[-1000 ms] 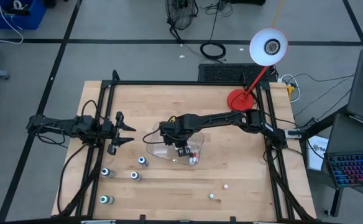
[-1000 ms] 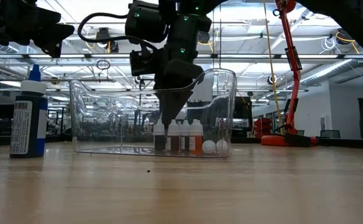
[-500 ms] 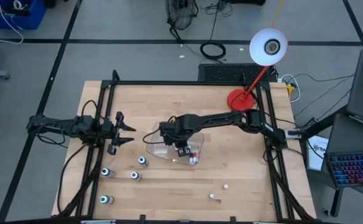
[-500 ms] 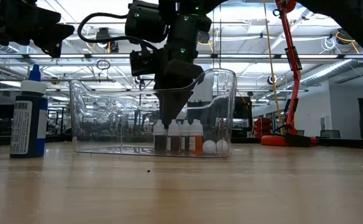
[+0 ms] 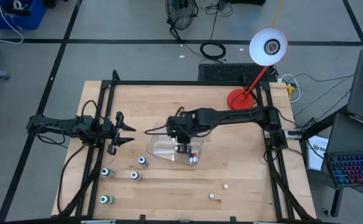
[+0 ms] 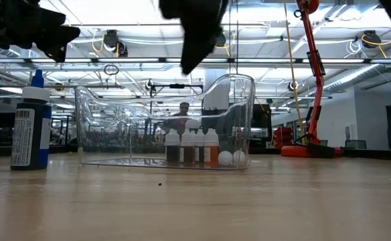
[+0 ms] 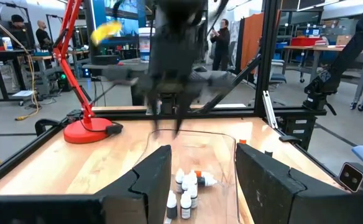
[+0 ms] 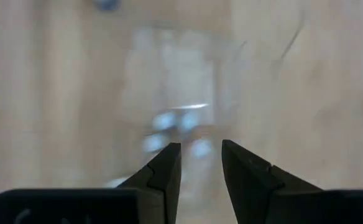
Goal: Pick & Place food coloring
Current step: Put the small orange food coloring bottle into the transparent bin
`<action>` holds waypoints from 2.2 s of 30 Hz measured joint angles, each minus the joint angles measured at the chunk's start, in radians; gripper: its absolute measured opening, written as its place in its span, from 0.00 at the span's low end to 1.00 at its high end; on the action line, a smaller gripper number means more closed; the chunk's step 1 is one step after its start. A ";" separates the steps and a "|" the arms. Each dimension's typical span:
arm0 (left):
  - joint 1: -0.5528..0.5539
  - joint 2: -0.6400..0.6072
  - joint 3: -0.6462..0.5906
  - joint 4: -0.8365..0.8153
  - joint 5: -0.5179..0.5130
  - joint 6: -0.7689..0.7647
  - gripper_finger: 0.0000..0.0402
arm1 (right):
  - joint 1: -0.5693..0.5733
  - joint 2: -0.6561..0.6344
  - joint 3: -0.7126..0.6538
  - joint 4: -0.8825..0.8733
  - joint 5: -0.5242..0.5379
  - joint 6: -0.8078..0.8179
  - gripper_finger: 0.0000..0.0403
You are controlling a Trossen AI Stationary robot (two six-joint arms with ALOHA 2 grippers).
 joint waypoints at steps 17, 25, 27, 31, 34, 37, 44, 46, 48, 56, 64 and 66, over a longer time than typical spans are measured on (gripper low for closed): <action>0.000 0.000 0.000 0.000 0.000 0.000 0.45 | 0.562 -0.365 -0.539 -0.024 -0.113 1.035 0.26; 0.000 0.000 0.000 0.000 0.000 0.000 0.45 | 0.662 -0.466 -0.870 0.342 -0.052 1.185 0.29; 0.000 0.000 0.000 0.000 0.000 0.000 0.45 | 0.655 -0.488 -0.947 0.459 -0.056 1.196 0.33; 0.000 0.000 0.000 0.000 0.000 0.000 0.45 | 0.634 -0.506 -1.063 0.608 -0.105 1.203 0.41; 0.000 0.000 0.000 0.000 0.000 0.000 0.45 | 0.620 -0.508 -1.111 0.666 -0.136 1.203 0.43; 0.000 0.000 0.000 0.000 0.000 0.000 0.45 | 0.605 -0.507 -1.127 0.659 -0.159 1.200 0.43; 0.000 0.000 0.000 -0.001 0.000 0.000 0.45 | 0.592 -0.507 -1.128 0.688 -0.151 1.143 0.41; 0.000 0.000 0.000 0.000 0.000 0.000 0.45 | 0.592 -0.507 -1.128 0.700 -0.149 1.118 0.41; 0.000 0.000 0.000 0.000 0.000 0.000 0.45 | 0.597 -0.507 -1.128 0.723 -0.111 1.078 0.41; 0.000 0.000 0.000 0.000 0.000 0.000 0.45 | 0.631 -0.507 -1.132 0.830 0.306 0.825 0.41; 0.000 0.000 0.000 0.000 0.000 0.000 0.45 | 0.615 -0.501 -1.186 1.718 0.210 0.245 0.41; 0.000 0.000 0.000 0.000 0.000 0.000 0.45 | 0.621 -0.499 -1.183 1.881 0.076 0.098 0.41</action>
